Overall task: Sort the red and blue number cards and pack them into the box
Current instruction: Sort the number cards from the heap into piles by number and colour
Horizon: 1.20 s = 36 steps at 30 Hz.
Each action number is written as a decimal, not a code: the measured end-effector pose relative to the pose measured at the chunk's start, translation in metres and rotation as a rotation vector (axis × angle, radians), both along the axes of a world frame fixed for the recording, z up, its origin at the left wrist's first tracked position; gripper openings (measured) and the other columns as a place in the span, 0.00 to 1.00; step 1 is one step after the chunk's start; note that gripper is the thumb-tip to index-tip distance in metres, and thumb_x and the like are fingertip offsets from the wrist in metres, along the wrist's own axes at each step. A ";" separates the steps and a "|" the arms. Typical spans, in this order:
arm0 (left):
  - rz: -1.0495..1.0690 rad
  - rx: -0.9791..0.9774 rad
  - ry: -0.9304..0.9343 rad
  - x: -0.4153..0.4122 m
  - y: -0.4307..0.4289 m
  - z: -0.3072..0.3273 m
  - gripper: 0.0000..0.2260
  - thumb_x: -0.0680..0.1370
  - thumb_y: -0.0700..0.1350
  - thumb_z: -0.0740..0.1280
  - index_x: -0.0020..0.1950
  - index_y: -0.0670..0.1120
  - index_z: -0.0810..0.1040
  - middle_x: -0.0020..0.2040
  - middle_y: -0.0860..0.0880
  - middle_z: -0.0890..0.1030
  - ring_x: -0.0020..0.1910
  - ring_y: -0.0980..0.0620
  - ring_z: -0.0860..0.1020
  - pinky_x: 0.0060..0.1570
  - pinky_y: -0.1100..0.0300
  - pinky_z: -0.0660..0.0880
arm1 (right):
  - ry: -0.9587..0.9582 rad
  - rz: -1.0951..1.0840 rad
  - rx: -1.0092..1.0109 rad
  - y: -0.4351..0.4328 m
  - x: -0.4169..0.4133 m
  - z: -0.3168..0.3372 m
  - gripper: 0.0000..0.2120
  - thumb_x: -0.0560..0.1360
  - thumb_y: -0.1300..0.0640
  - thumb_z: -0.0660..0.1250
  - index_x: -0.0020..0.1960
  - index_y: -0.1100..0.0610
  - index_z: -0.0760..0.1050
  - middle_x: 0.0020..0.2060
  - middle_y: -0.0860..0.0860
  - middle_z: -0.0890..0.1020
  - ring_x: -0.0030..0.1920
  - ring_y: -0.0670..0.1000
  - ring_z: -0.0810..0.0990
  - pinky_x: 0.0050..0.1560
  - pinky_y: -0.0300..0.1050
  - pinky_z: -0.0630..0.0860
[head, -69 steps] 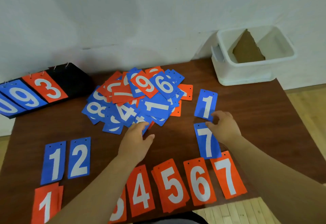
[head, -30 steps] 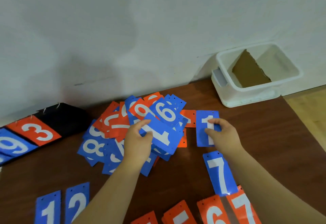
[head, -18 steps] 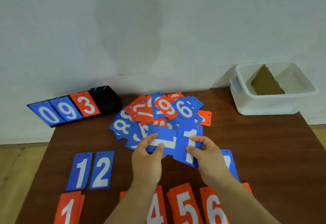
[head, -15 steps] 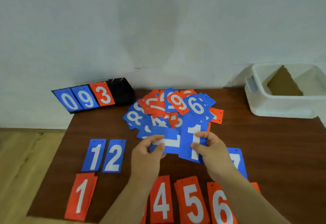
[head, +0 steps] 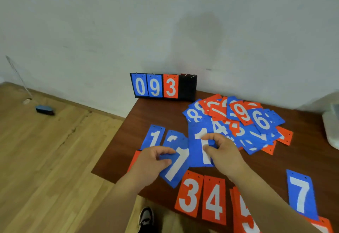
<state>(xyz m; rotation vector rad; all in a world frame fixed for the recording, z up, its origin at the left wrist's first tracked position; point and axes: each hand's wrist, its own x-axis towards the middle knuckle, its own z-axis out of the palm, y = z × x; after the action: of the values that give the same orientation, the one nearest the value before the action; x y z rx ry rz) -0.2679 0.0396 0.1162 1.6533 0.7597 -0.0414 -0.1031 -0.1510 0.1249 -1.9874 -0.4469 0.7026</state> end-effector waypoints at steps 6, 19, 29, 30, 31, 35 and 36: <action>0.316 0.056 -0.017 -0.054 0.115 -0.034 0.15 0.78 0.34 0.71 0.54 0.56 0.84 0.55 0.51 0.85 0.48 0.54 0.85 0.46 0.60 0.81 | -0.014 -0.052 -0.103 0.100 -0.028 -0.042 0.14 0.80 0.64 0.64 0.58 0.46 0.79 0.44 0.54 0.82 0.29 0.47 0.74 0.28 0.38 0.71; 0.279 0.100 0.072 -0.076 0.248 -0.080 0.18 0.77 0.38 0.73 0.56 0.62 0.81 0.55 0.54 0.83 0.48 0.53 0.84 0.48 0.52 0.83 | -0.178 -0.083 -0.527 0.260 -0.043 -0.155 0.21 0.76 0.57 0.72 0.68 0.53 0.77 0.60 0.54 0.78 0.57 0.56 0.79 0.56 0.48 0.77; -0.007 0.187 0.081 0.008 0.239 -0.112 0.18 0.79 0.38 0.71 0.65 0.54 0.80 0.60 0.57 0.77 0.58 0.59 0.75 0.39 0.78 0.71 | -0.185 -0.158 -0.572 0.214 -0.047 -0.124 0.17 0.76 0.48 0.72 0.65 0.46 0.78 0.65 0.51 0.71 0.66 0.54 0.72 0.63 0.47 0.75; -0.037 0.193 0.082 0.018 0.235 -0.116 0.18 0.79 0.37 0.71 0.65 0.53 0.80 0.61 0.56 0.77 0.58 0.59 0.75 0.41 0.77 0.71 | -0.179 -0.179 -0.569 0.201 -0.048 -0.120 0.15 0.76 0.50 0.72 0.63 0.46 0.79 0.64 0.50 0.71 0.65 0.54 0.73 0.61 0.46 0.75; -0.070 0.201 0.082 0.028 0.230 -0.121 0.18 0.78 0.37 0.71 0.65 0.53 0.80 0.62 0.56 0.77 0.59 0.59 0.75 0.44 0.76 0.70 | -0.193 -0.195 -0.589 0.188 -0.051 -0.116 0.14 0.76 0.51 0.71 0.61 0.47 0.79 0.63 0.50 0.72 0.64 0.54 0.73 0.60 0.46 0.74; -0.240 0.326 0.121 0.057 0.213 -0.140 0.18 0.78 0.39 0.71 0.67 0.53 0.79 0.66 0.54 0.78 0.64 0.57 0.74 0.61 0.63 0.74 | -0.264 -0.222 -0.737 0.150 -0.054 -0.108 0.12 0.74 0.53 0.70 0.57 0.48 0.81 0.61 0.50 0.75 0.60 0.54 0.73 0.62 0.47 0.72; -0.295 0.398 0.147 0.060 0.210 -0.145 0.18 0.79 0.40 0.71 0.68 0.54 0.79 0.67 0.54 0.77 0.66 0.55 0.74 0.64 0.59 0.74 | -0.253 -0.231 -0.742 0.145 -0.054 -0.109 0.12 0.75 0.53 0.70 0.58 0.48 0.81 0.61 0.50 0.74 0.61 0.54 0.73 0.63 0.48 0.73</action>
<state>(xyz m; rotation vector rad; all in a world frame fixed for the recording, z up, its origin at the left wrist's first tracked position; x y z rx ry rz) -0.2082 0.2496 -0.0289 2.1523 0.6553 -0.2349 -0.1568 -0.0058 0.0160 -2.7906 -0.0898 0.5062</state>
